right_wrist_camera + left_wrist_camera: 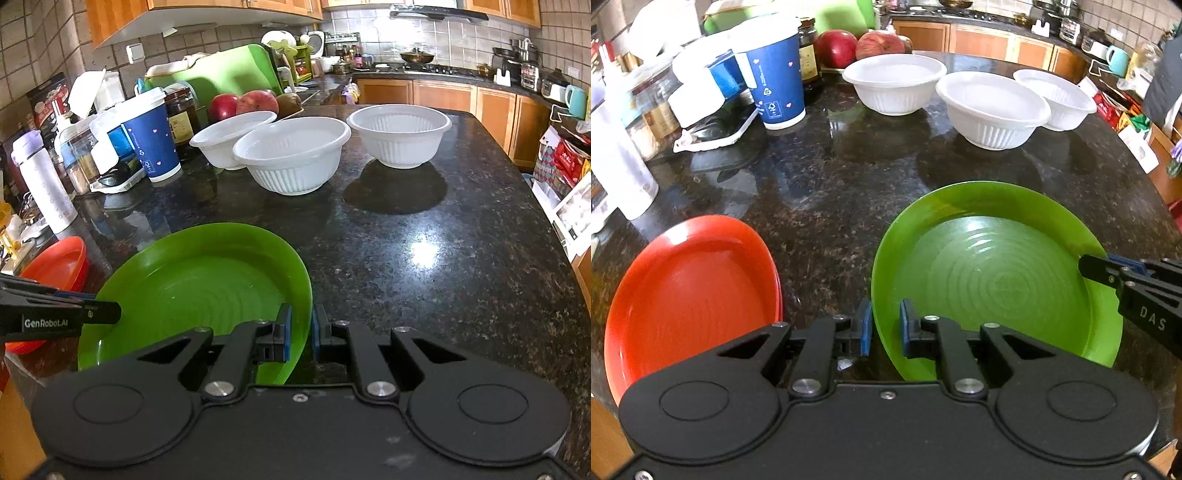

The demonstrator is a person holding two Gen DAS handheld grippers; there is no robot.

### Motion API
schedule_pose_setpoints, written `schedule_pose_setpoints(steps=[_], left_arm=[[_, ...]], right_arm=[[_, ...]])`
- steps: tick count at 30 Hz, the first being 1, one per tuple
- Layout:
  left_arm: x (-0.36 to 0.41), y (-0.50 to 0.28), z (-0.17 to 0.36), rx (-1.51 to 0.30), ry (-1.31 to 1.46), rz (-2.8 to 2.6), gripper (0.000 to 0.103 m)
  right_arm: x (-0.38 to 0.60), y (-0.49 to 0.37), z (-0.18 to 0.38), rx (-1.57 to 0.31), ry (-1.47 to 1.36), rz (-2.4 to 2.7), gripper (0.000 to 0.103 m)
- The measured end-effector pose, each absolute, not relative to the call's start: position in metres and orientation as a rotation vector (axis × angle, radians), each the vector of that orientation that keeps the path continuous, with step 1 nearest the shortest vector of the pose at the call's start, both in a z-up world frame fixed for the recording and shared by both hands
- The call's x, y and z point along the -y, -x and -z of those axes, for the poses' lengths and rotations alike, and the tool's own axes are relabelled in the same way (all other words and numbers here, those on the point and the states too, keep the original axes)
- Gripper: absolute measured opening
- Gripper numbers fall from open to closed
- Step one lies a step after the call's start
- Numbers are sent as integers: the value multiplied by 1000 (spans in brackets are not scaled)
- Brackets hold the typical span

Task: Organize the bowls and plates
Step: 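Lift the green plate with the left tool toward the orange plate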

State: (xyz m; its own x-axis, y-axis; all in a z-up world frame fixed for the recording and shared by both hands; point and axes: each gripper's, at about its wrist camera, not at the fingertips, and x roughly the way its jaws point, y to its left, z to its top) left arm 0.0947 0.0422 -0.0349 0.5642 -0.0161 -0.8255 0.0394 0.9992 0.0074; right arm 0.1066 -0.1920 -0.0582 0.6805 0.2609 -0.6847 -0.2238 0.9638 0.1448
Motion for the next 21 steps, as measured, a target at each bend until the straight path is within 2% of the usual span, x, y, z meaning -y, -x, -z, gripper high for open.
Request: schedule_pose_setpoints(steps=[12,21], left_arm=[[-41,-80,14,-916,-16,17,20],[-76,-77,-2,-880,-39,12,20]], right_arm=[[194,-102,45,-726,-44,-296,13],[158,-99,25,-681,-51,-301,13]])
